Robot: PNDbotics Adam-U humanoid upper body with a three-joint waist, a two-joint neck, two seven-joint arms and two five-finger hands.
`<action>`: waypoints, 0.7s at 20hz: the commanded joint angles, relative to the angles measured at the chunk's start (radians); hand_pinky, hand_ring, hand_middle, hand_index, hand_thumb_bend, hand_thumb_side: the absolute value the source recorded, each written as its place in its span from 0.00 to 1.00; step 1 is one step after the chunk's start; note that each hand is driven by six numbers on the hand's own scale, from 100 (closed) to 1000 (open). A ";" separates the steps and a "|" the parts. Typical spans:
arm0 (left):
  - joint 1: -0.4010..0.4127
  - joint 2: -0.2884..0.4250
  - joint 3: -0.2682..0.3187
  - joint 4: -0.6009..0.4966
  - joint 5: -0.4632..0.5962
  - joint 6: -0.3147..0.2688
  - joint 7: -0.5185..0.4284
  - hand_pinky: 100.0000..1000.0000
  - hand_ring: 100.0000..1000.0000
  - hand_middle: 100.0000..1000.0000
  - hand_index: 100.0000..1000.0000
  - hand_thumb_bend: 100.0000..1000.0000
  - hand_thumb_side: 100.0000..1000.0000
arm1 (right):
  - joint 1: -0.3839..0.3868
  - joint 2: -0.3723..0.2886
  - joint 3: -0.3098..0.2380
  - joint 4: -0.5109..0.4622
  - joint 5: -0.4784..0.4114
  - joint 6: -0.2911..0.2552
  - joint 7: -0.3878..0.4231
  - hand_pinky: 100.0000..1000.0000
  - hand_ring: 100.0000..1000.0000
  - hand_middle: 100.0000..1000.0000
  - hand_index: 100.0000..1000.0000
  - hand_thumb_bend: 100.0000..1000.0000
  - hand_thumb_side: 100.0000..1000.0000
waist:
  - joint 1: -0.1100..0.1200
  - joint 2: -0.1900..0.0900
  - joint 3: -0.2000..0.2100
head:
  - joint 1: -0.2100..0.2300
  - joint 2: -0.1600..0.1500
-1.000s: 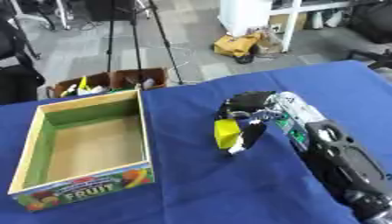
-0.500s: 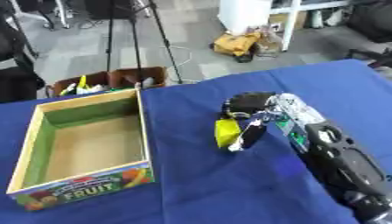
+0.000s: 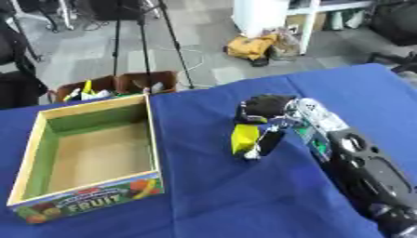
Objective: Pick up objects on the table and place them in the box.
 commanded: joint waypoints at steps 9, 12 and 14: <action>-0.007 0.021 0.003 -0.016 0.001 0.002 0.002 0.21 0.38 0.37 0.51 0.09 0.64 | -0.036 -0.024 -0.014 -0.087 -0.040 0.007 -0.033 0.61 0.00 0.27 0.14 0.00 0.58 | -0.009 -0.024 0.000 | -0.001 -0.007; -0.009 0.022 0.003 -0.017 0.001 0.004 0.003 0.21 0.38 0.37 0.51 0.09 0.63 | -0.037 -0.025 -0.016 -0.108 -0.054 0.012 -0.039 0.60 0.00 0.24 0.08 0.00 0.60 | -0.011 -0.025 0.000 | -0.002 -0.007; -0.009 0.022 0.004 -0.018 0.001 0.005 0.004 0.21 0.38 0.37 0.51 0.09 0.63 | -0.037 -0.026 -0.016 -0.117 -0.059 0.016 -0.045 0.60 0.00 0.23 0.07 0.00 0.61 | -0.012 -0.025 0.001 | -0.003 -0.006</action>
